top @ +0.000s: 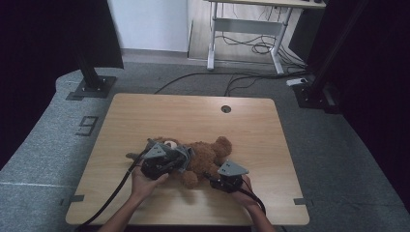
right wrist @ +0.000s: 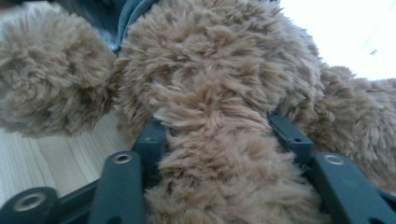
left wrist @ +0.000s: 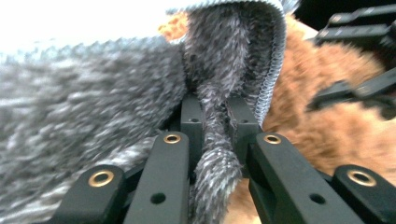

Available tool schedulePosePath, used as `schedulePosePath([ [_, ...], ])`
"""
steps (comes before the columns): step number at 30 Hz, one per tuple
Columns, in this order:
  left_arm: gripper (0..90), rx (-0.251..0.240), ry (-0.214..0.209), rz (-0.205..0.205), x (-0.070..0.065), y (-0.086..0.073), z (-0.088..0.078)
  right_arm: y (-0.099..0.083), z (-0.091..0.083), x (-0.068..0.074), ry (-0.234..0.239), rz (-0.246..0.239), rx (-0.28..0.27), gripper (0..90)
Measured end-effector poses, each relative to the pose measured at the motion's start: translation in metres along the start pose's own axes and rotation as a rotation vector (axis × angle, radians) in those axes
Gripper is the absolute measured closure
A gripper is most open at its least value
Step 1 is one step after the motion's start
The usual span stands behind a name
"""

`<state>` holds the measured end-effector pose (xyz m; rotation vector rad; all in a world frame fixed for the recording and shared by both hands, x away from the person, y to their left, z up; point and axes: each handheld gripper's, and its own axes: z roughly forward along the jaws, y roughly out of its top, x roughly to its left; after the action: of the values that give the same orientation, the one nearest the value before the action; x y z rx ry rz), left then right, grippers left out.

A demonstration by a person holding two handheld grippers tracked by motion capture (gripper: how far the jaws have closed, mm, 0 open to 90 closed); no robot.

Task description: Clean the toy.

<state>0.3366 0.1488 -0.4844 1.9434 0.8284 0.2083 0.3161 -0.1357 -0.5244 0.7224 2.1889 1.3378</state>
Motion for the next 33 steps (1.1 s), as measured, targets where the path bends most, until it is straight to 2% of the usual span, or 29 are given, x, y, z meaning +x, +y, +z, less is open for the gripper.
schedulePosePath([
  [2, 80.2, -0.02, -0.013, 0.016, -0.007, 0.007, -0.003, -0.003, 0.001, 0.004, -0.009, -0.02, -0.002, 51.8],
  [4, 80.1, -0.036, -0.018, 0.056, -0.02, 0.02, -0.001, -0.004, 0.002, 0.006, -0.013, -0.031, 0.006, 52.3],
  [6, 80.0, -0.028, -0.005, 0.102, -0.033, 0.037, 0.008, -0.004, 0.003, 0.007, -0.019, -0.039, 0.01, 52.6],
  [7, 80.0, -0.021, -0.008, 0.108, -0.035, 0.042, 0.013, -0.004, 0.004, 0.008, -0.023, -0.042, 0.011, 52.6],
  [9, 79.9, 0.01, -0.034, 0.093, -0.039, 0.052, 0.029, -0.005, 0.005, 0.008, -0.025, -0.04, 0.011, 52.6],
  [11, 79.9, 0.049, -0.023, 0.084, -0.038, 0.054, 0.047, -0.006, 0.005, 0.008, -0.031, -0.039, 0.01, 52.7],
  [13, 79.8, 0.054, -0.024, 0.069, -0.033, 0.05, 0.052, -0.007, 0.006, 0.009, -0.042, -0.04, 0.018, 53.3],
  [15, 79.7, 0.04, -0.014, 0.061, -0.03, 0.047, 0.048, -0.009, 0.006, 0.008, -0.039, -0.033, 0.02, 54.0],
  [17, 79.7, 0.022, 0.026, 0.064, -0.025, 0.043, 0.038, -0.011, 0.006, 0.007, -0.04, -0.037, 0.029, 54.7],
  [19, 79.6, 0.015, 0.069, 0.047, -0.012, 0.036, 0.026, -0.012, 0.007, 0.007, -0.041, -0.036, 0.038, 55.0],
  [22, 79.7, -0.013, 0.103, 0.012, 0.006, 0.025, 0.008, -0.014, 0.008, 0.008, -0.044, -0.038, 0.052, 55.4],
  [23, 79.7, -0.03, 0.11, 0.003, 0.011, 0.021, 0.001, -0.015, 0.008, 0.008, -0.044, -0.037, 0.053, 55.5],
  [25, 79.7, -0.05, 0.093, -0.026, 0.02, 0.014, -0.011, -0.014, 0.008, 0.009, -0.043, -0.035, 0.054, 55.5],
  [27, 79.6, -0.063, 0.097, -0.029, 0.021, 0.009, -0.019, -0.014, 0.01, 0.011, -0.043, -0.044, 0.059, 55.6],
  [31, 79.2, -0.134, 0.14, 0.008, 0.014, 0.002, -0.033, -0.016, 0.013, 0.013, -0.047, -0.046, 0.071, 55.6],
  [33, 79.0, -0.163, 0.147, -0.009, 0.018, 0.0, -0.04, -0.017, 0.013, 0.012, -0.047, -0.038, 0.071, 55.6],
])
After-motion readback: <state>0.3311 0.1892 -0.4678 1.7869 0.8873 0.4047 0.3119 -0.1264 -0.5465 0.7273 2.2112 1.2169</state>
